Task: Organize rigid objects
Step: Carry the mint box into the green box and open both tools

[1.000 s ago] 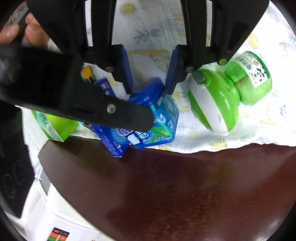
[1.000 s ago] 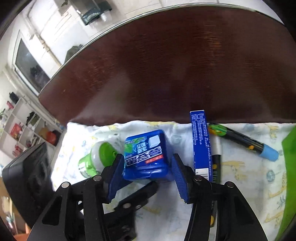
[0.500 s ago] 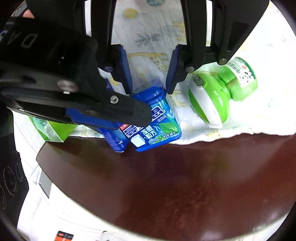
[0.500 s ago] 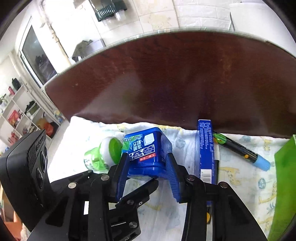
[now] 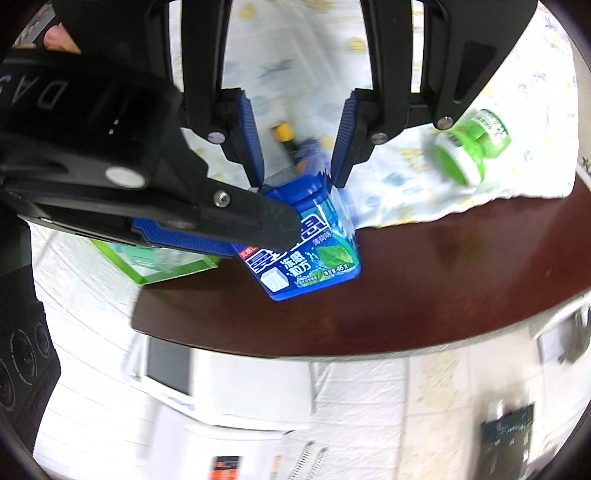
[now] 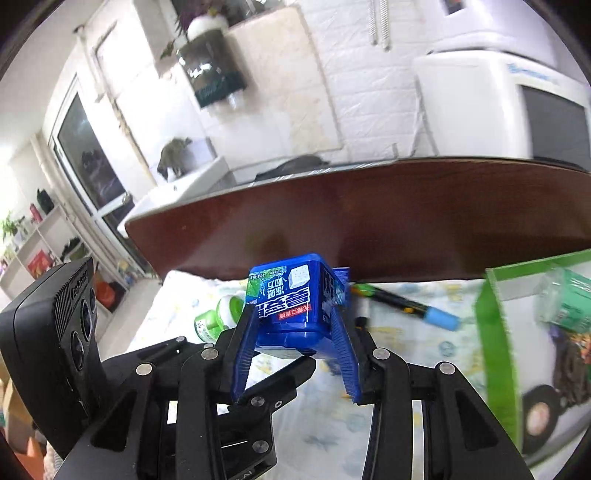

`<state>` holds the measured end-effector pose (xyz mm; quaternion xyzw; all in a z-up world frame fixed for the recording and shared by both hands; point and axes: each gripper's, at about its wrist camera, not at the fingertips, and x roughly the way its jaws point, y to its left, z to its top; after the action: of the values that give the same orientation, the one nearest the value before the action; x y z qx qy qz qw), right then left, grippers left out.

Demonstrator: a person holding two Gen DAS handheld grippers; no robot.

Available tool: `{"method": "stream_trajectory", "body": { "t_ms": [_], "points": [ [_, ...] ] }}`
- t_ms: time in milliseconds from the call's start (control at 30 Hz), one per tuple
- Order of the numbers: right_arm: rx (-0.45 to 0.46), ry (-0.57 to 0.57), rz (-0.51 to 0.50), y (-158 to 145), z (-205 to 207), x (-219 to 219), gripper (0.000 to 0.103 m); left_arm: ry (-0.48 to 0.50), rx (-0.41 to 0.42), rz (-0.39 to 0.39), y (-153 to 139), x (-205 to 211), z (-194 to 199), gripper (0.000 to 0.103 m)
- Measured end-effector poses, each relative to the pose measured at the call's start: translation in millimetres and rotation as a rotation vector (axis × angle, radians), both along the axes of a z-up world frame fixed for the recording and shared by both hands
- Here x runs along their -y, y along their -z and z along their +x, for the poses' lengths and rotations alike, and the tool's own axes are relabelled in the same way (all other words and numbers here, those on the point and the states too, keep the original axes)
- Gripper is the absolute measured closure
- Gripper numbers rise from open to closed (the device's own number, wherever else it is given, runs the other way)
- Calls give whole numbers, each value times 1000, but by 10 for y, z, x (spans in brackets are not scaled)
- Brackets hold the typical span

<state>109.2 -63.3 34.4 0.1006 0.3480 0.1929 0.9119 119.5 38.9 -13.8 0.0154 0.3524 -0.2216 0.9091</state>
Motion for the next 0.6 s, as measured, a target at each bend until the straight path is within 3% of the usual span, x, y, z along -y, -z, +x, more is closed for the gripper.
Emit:
{"method": "stream_trajectory", "body": {
  "t_ms": [200, 600],
  "points": [
    [35, 74, 48, -99, -233, 564, 60, 76, 34, 34, -149, 545, -128, 67],
    [53, 250, 148, -27, -510, 1762, 60, 235, 37, 105, -156, 1767, -153, 67]
  ]
}}
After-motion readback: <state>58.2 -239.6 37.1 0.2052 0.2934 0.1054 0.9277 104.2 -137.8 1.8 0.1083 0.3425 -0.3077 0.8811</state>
